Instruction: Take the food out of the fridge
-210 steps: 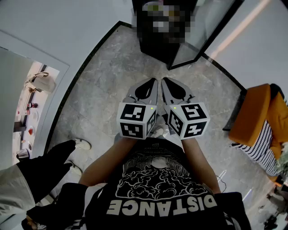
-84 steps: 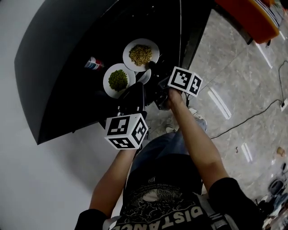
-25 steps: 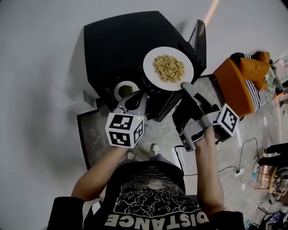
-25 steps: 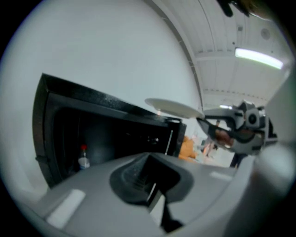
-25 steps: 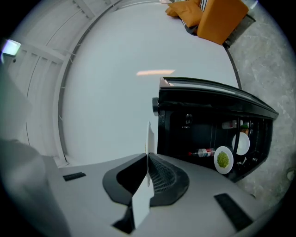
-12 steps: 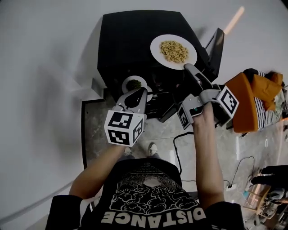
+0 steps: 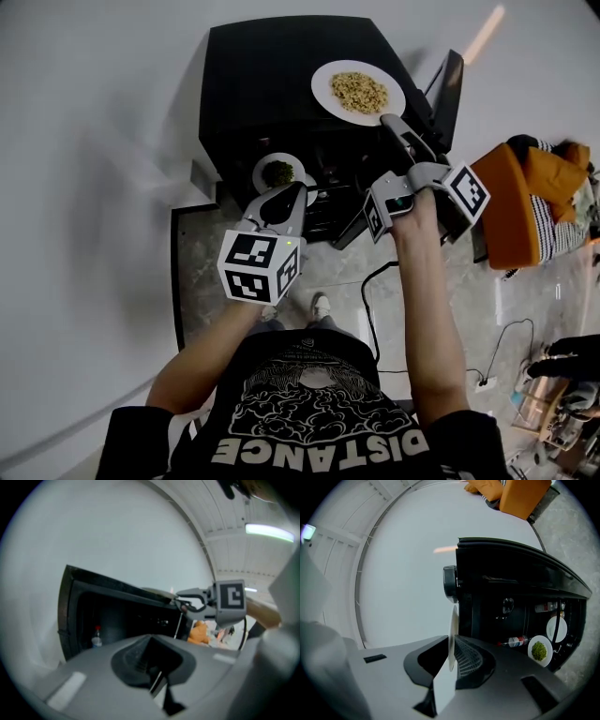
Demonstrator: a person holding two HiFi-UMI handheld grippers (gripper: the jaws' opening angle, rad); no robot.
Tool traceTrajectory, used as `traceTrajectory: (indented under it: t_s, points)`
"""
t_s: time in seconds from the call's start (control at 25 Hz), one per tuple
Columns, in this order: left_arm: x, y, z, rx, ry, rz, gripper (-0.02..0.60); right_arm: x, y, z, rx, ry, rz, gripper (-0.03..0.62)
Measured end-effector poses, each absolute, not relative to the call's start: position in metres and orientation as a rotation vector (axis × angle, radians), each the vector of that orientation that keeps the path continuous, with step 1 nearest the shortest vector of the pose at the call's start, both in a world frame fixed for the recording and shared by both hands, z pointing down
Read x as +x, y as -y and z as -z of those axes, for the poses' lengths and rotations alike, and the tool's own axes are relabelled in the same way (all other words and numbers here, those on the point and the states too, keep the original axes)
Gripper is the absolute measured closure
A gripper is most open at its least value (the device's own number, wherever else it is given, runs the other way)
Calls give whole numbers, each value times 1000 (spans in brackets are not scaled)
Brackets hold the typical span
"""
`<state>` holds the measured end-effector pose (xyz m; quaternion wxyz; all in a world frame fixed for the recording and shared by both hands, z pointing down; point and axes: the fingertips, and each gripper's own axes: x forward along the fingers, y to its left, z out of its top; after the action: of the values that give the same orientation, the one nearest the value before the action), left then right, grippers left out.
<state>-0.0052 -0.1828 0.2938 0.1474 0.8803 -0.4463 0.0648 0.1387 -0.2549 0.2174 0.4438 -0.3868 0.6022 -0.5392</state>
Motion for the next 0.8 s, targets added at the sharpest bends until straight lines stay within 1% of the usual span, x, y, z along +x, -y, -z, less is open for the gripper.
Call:
traceTrajectory:
  t_s: [0.28, 0.52, 0.8]
  points:
    - [-2, 195, -294, 2542, 1259, -175, 580, 146, 257, -217, -969, -1523, 1291, 580]
    - [5, 214, -299, 2558, 1226, -182, 580, 158, 238, -219, -1076, -1641, 1155, 582]
    - [11, 191, -298, 2626, 1166, -215, 580, 118, 188, -247, -1435, -1981, 938, 582]
